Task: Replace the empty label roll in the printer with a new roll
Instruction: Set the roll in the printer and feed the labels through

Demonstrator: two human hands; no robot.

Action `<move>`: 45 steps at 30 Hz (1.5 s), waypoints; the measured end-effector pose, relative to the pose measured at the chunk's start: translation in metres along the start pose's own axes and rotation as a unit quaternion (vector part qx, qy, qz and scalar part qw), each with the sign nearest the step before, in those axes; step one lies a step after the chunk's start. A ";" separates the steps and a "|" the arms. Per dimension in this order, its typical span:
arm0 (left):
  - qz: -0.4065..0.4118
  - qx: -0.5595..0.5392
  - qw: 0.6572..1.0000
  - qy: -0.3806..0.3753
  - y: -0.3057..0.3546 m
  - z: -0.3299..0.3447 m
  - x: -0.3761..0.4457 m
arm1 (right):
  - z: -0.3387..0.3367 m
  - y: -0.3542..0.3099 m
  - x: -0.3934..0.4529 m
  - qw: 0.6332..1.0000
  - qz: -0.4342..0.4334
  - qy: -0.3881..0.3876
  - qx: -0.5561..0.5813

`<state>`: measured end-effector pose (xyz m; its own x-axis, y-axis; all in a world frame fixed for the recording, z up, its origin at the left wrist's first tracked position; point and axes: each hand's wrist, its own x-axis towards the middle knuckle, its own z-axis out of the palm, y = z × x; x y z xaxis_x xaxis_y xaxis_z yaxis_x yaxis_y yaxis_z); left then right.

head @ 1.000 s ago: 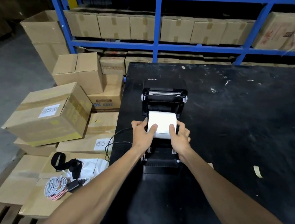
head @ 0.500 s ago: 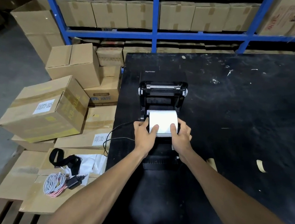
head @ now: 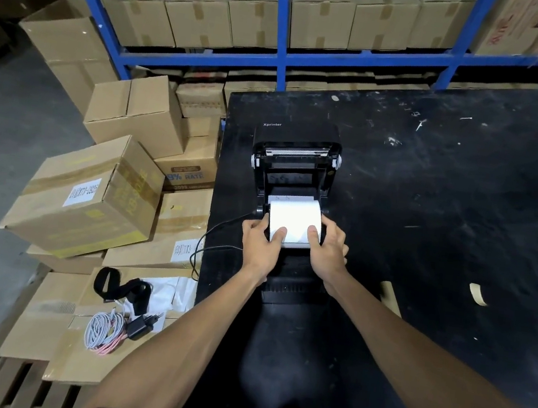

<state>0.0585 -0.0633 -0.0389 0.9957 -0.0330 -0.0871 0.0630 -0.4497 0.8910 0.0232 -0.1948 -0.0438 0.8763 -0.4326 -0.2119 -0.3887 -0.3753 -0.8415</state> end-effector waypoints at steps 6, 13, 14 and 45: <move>-0.003 0.011 1.000 -0.015 0.000 -0.003 0.000 | 0.003 0.007 0.000 1.000 0.004 0.011 0.001; -0.018 0.015 1.000 -0.009 0.000 0.001 -0.004 | 0.002 0.010 0.000 1.000 0.005 0.006 0.002; -0.019 0.011 1.000 -0.005 -0.001 0.002 -0.006 | 0.001 0.010 -0.001 1.000 0.002 0.005 0.001; -0.071 0.055 0.996 -0.006 0.008 -0.002 0.010 | -0.008 0.004 0.004 0.991 -0.027 0.029 -0.129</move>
<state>0.0692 -0.0657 -0.0319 0.9762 0.0272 -0.2152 0.1948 -0.5460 0.8148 0.0232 -0.2048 -0.0445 0.8829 -0.4501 -0.1336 -0.4076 -0.5936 -0.6939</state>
